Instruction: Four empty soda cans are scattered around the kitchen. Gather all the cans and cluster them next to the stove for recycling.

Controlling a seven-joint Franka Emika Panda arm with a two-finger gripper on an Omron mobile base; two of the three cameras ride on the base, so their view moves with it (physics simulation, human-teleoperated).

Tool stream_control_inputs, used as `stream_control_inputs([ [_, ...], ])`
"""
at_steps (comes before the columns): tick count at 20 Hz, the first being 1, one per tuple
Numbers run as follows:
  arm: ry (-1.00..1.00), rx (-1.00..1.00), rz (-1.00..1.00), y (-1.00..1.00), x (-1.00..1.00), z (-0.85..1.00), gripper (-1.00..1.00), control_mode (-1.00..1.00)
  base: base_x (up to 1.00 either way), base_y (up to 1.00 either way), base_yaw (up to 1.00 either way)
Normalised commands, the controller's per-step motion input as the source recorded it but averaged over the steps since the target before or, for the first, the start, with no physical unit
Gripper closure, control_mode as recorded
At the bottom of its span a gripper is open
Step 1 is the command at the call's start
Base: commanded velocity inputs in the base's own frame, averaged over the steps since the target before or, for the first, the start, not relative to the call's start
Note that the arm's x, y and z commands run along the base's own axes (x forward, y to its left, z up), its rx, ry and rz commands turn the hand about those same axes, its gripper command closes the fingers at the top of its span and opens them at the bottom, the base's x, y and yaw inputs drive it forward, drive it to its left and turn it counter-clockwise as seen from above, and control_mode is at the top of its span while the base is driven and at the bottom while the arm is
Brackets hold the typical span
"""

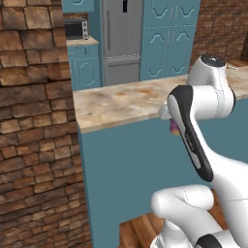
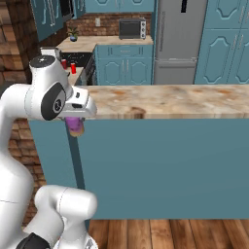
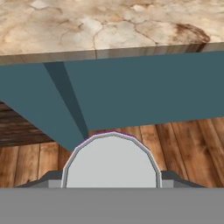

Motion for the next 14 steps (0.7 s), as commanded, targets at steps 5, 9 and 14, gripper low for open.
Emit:
stream_control_inputs([
  [5, 0.0, 0.0, 0.0, 0.0, 0.0, 0.0, 1.0, 1.0, -0.38, -0.33, -0.07],
  [9, 0.0, 0.0, 0.0, 0.0, 0.0, 0.0, 1.0, 1.0, -0.51, -0.53, -0.13],
  [14, 0.0, 0.0, 0.0, 0.0, 0.0, 0.0, 1.0, 1.0, -0.54, -0.62, -0.15],
])
